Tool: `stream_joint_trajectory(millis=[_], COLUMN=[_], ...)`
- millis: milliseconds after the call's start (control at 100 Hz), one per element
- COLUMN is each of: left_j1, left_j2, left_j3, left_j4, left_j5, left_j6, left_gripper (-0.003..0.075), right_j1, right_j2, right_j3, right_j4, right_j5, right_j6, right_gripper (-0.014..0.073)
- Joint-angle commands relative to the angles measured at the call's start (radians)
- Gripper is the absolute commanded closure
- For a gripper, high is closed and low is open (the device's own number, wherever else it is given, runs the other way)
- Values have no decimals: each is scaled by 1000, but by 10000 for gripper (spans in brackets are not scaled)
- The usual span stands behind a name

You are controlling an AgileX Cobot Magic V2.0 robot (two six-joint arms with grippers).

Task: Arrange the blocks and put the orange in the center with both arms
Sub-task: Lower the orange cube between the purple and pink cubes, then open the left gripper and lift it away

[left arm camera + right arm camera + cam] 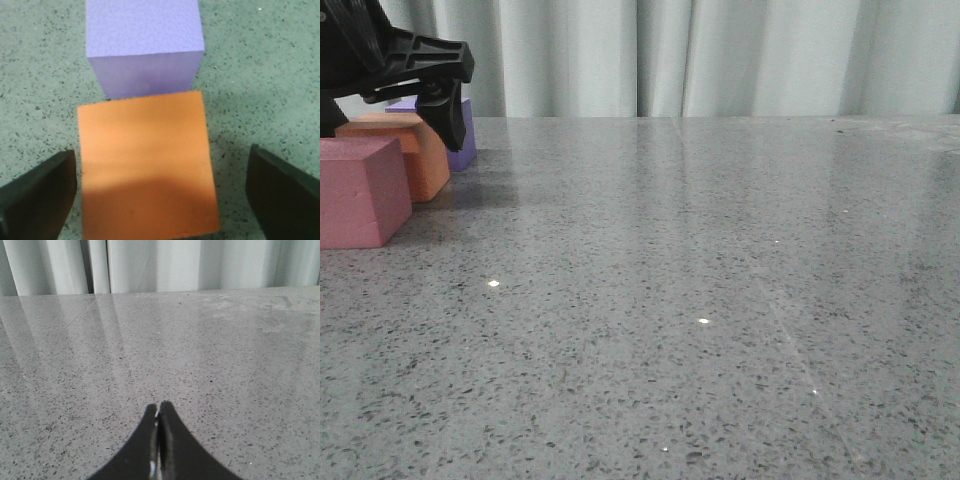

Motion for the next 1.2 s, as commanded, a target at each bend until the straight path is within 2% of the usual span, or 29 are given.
stream_joint_trajectory(millis=[0, 300, 430, 640, 800, 920, 990, 1160, 1190], left_j1=[-1, -1, -1, -1, -1, -1, -1, -1, -1], left_j2=[-66, -261, -390, -590, -729, -846, -900, -1015, -1025], left_j3=[-43, -62, -62, -53, 17, 106, 150, 246, 261], left_j4=[-7, 15, 67, 67, 66, 51, 46, 45, 45], left_j5=[-18, 67, 152, 295, 304, 304, 304, 319, 320], left_j6=[17, 18, 22, 108, 120, 120, 120, 120, 122], left_gripper=[64, 69, 69, 69, 99, 216, 339, 734, 734], right_j1=[-7, -7, -7, -7, -7, -7, -7, -7, -7], right_j2=[-20, -20, -20, -20, -20, -20, -20, -20, -20], right_j3=[-14, -14, -14, -14, -14, -14, -14, -14, -14], right_j4=[1, 1, 1, 1, 1, 1, 1, 1, 1], right_j5=[-87, -87, -87, -87, -87, -87, -87, -87, -87], right_j6=[-7, -7, -7, -7, -7, -7, -7, -7, -7], right_gripper=[661, 661, 661, 661, 661, 661, 661, 661, 661])
